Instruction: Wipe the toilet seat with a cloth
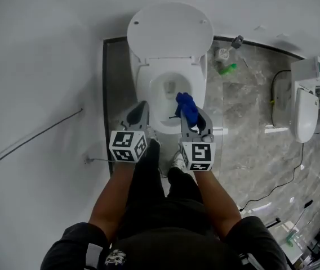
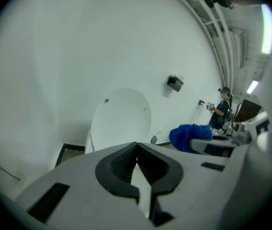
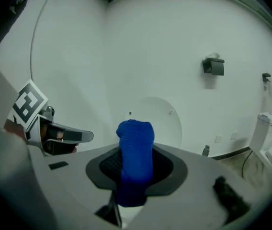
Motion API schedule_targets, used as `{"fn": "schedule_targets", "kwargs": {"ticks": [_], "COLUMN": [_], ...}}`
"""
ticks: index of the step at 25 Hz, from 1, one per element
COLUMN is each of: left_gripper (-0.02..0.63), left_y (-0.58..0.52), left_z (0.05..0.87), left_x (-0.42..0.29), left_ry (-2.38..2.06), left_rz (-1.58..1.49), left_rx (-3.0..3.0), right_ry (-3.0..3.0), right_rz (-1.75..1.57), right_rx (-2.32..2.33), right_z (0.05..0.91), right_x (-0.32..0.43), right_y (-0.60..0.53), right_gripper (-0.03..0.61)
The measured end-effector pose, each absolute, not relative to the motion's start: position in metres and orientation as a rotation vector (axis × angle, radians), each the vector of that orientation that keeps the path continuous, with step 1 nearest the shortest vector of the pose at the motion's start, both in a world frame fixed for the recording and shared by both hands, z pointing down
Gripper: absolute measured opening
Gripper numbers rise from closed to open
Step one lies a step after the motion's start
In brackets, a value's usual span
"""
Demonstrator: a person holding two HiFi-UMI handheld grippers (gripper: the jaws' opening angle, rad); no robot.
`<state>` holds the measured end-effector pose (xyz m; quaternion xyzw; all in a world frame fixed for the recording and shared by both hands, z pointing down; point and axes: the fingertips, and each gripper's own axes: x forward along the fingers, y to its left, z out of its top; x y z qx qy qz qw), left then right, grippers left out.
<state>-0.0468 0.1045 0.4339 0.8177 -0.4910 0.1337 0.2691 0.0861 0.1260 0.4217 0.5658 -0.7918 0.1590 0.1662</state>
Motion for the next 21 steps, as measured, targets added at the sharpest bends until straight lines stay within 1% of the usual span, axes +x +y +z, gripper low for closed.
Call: {"fn": "schedule_targets", "kwargs": {"ticks": [4,8,13,16,21], "left_gripper": [0.011,0.011,0.011,0.011,0.011], "left_y": [0.16,0.2,0.231,0.247,0.271], "left_z": [0.377,0.331,0.261,0.244,0.219], "left_x": [-0.026,-0.021,0.021,0.031,0.037], "left_ry": [-1.402,-1.448,-1.38,-1.373,-1.415], "left_rz": [0.414,0.35,0.249,0.216,0.227], "left_rx": [2.304,2.321,2.498,2.529,2.55], "right_ry": [-2.306,-2.365,-2.435,-2.462,-2.461], "right_rz": [0.348,0.279,0.147,0.062,0.047], "right_rx": [1.635,1.628,1.637,1.62,1.641], "right_z": [0.353,0.303,0.239,0.22,0.203], "right_x": [0.119,0.123,0.129,0.123,0.131], "right_y": [0.17,0.206,0.228,0.244,0.271], "right_gripper": [0.106,0.106,0.106,0.106,0.106]}}
